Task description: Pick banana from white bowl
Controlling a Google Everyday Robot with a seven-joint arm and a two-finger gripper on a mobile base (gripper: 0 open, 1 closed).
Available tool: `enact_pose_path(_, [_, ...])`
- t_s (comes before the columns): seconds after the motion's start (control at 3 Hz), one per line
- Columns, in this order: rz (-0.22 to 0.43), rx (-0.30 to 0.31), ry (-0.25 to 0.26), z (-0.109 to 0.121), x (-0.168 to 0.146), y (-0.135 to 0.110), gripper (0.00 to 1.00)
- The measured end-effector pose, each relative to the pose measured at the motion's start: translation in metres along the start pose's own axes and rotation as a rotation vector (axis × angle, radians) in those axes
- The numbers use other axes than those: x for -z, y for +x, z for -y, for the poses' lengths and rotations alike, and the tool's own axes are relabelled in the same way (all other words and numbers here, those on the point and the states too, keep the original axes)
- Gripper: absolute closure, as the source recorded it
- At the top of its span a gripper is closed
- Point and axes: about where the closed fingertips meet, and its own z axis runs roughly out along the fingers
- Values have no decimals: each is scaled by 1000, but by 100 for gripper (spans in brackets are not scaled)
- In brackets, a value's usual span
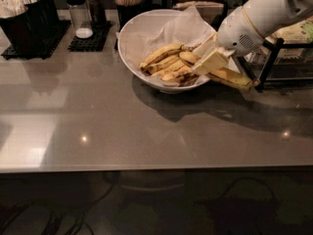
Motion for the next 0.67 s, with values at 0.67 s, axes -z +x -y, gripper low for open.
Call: enact_pose_path(0.67, [183,-51,38,-39,16,33,100])
